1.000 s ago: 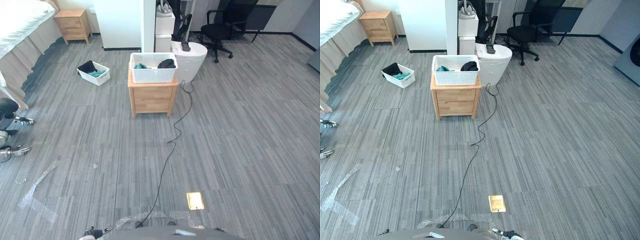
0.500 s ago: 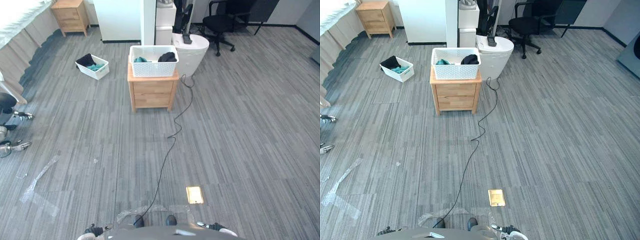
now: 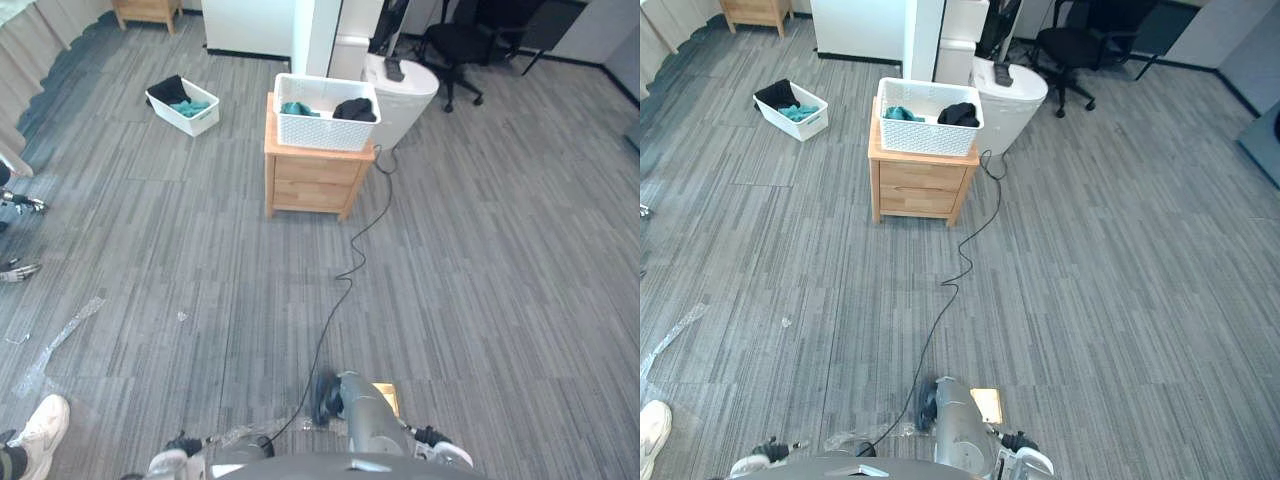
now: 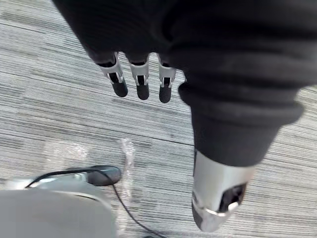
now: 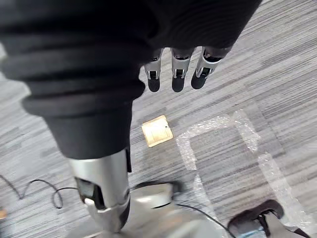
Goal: Pick up the laundry basket with both hands and put the clothes into the washing machine.
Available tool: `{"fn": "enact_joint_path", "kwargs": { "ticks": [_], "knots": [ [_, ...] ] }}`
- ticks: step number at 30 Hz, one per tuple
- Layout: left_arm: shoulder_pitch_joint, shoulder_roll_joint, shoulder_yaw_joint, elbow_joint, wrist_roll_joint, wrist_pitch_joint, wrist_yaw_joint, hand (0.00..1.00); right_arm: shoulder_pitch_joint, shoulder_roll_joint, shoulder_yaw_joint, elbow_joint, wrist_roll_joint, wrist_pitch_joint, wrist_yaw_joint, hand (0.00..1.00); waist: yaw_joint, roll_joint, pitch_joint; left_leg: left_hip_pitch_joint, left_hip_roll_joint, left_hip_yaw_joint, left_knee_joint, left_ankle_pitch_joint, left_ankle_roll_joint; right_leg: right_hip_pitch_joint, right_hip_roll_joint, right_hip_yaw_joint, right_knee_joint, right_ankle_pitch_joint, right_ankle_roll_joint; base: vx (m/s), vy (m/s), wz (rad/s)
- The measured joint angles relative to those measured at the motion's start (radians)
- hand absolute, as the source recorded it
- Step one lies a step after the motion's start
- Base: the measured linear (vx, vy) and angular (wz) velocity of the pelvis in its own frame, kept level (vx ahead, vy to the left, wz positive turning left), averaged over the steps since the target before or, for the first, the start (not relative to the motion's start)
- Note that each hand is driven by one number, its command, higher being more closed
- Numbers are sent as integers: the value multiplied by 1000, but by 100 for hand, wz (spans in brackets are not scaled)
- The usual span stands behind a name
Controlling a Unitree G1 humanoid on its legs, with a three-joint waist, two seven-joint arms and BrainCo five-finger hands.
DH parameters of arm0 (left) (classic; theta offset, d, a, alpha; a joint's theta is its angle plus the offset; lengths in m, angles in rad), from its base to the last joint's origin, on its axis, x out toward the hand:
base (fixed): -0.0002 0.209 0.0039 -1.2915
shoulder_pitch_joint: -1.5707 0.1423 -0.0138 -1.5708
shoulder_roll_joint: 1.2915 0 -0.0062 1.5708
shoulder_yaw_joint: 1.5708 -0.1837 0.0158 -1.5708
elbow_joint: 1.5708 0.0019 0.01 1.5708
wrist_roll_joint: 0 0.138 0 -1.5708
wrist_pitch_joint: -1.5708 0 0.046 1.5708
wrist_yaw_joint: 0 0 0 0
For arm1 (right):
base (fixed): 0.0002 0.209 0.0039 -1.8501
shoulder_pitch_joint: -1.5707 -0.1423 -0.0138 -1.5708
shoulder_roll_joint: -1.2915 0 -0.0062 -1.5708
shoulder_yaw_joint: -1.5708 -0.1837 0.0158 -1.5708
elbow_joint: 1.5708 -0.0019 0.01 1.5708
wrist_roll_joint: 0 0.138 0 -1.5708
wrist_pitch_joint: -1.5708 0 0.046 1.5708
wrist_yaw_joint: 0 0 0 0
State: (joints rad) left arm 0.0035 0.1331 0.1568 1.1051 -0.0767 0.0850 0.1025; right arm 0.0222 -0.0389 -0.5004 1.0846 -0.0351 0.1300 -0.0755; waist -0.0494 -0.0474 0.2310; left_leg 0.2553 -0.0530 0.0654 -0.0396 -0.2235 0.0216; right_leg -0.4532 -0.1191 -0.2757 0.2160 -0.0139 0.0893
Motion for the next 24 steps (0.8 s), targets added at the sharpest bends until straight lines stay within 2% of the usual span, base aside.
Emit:
{"fn": "enact_joint_path", "kwargs": {
  "ticks": [1,2,3,4,5,6,7,8,9,10,11,12,13,14,15,16,17,18,19,20,21,22,23,24],
  "knots": [
    [-5,-7,8,-1,2,0,-1,0,12,2,-25,1,0,9,0,0,-5,8,4,21,8,-18,18,-39,-6,-8,0,16,5,16,-9,728,-172,84],
    [7,-29,38,5,5,-1,-1,0,38,-1,-61,-13,0,14,1,0,-27,51,2,43,66,-38,69,-96,-54,-11,30,14,83,18,-72,665,-191,79],
    [20,-39,55,9,7,0,-1,0,51,-6,-74,-19,-1,14,1,0,-31,69,-7,48,91,-45,136,-126,-103,5,47,9,109,4,-120,778,-242,86],
    [29,-40,91,-3,16,-3,-2,0,62,3,-97,-19,-2,20,0,0,-32,48,-11,-34,111,-1,408,-143,-132,57,72,11,111,49,-159,831,-312,47],
    [43,-60,136,-13,20,4,0,0,65,10,-105,-39,-1,22,0,0,-31,70,-6,-111,174,32,659,-107,-147,100,113,4,124,67,-229,989,-367,-1],
    [75,-87,158,-36,18,7,-1,0,66,-4,-94,-106,1,16,0,0,-8,115,0,-224,258,51,930,110,-110,152,175,13,142,-3,-262,816,-298,-52],
    [89,-93,158,-42,10,6,-2,0,58,-3,-76,-128,1,11,0,0,9,120,1,-266,276,45,1021,264,-113,179,196,36,141,-24,-266,849,-225,-102],
    [90,-96,164,-63,-2,1,-4,0,25,-1,-48,-145,10,0,-2,0,35,118,13,-353,282,30,1190,238,-97,243,223,80,132,-59,-262,869,-200,-91],
    [84,-90,162,-74,-2,1,-4,0,-4,2,-34,-148,11,-2,-3,0,41,107,26,-421,275,23,1270,172,-98,312,228,107,100,-75,-262,857,-196,-76],
    [84,-83,160,-81,-2,0,-4,0,-25,7,-12,-156,15,-3,-5,0,48,93,34,-474,263,29,1282,114,-95,390,227,135,57,-78,-260,821,-163,-52],
    [89,-79,155,-97,-3,-7,-1,0,-39,23,11,-168,34,-6,-18,0,62,74,41,-524,254,63,1221,55,-94,489,217,177,5,-78,-260,775,-102,-58],
    [91,-81,154,-107,-10,-9,-1,0,-47,33,34,-174,39,-12,-25,0,77,65,41,-560,253,99,1135,26,-88,549,207,199,-22,-80,-256,908,-63,-77],
    [96,-89,156,-114,-13,-10,0,0,-58,34,77,-192,43,-17,-36,0,91,61,40,-612,254,141,982,13,-72,609,200,224,-47,-89,-241,882,22,-80],
    [99,-92,155,-114,-18,-11,0,0,-68,37,105,-205,48,-18,-36,0,98,64,35,-633,246,164,803,23,-75,643,186,250,-58,-108,-211,725,71,-76],
    [102,-94,154,-113,-18,-10,0,0,-70,38,117,-211,48,-20,-36,0,104,64,24,-637,233,174,655,48,-94,656,175,266,-60,-129,-187,729,147,-109],
    [128,-110,145,-110,-18,-7,5,0,-73,28,136,-217,47,-27,-35,0,113,99,-4,-639,221,146,354,118,-139,687,184,308,-62,-183,-144,589,168,-108],
    [137,-118,142,-104,-18,-7,7,0,-72,26,137,-219,46,-25,-35,0,108,112,-10,-639,218,126,315,137,-132,706,188,332,-48,-213,-135,787,299,-148],
    [157,-113,149,-68,-17,-5,17,0,-60,37,151,-216,44,-22,-35,0,119,93,-22,-599,183,99,332,309,-33,708,158,380,53,-279,-106,646,302,-103],
    [155,-84,152,-57,-17,-2,18,0,-63,53,164,-209,35,-18,-36,0,121,47,-29,-584,159,125,347,272,-14,676,120,386,141,-300,-82,780,358,-78],
    [154,-54,149,-52,-17,0,25,0,-40,67,175,-206,29,-18,-36,0,95,-12,-55,-561,121,144,342,237,-1,568,82,390,364,-266,-26,726,302,-12],
    [139,-39,134,-53,-17,-4,26,0,-26,70,183,-197,29,-17,-36,0,79,-34,-52,-519,101,151,354,198,19,486,71,399,569,-174,101,823,294,12],
    [130,-33,122,-53,-17,-4,25,0,-21,69,184,-191,29,-17,-36,0,71,-35,-50,-490,95,148,353,181,26,460,72,397,651,-155,145,648,205,12],
    [122,-33,106,-61,-17,0,25,0,-2,66,201,-186,29,-16,-35,0,67,-26,-44,-408,94,144,332,159,30,412,64,361,783,-158,139,646,157,-9],
    [121,-34,89,-73,-17,-1,25,0,4,55,231,-206,26,-18,-33,0,66,-7,-35,-317,98,143,290,157,30,375,39,297,835,-186,85,463,83,-21]
  ]
}}
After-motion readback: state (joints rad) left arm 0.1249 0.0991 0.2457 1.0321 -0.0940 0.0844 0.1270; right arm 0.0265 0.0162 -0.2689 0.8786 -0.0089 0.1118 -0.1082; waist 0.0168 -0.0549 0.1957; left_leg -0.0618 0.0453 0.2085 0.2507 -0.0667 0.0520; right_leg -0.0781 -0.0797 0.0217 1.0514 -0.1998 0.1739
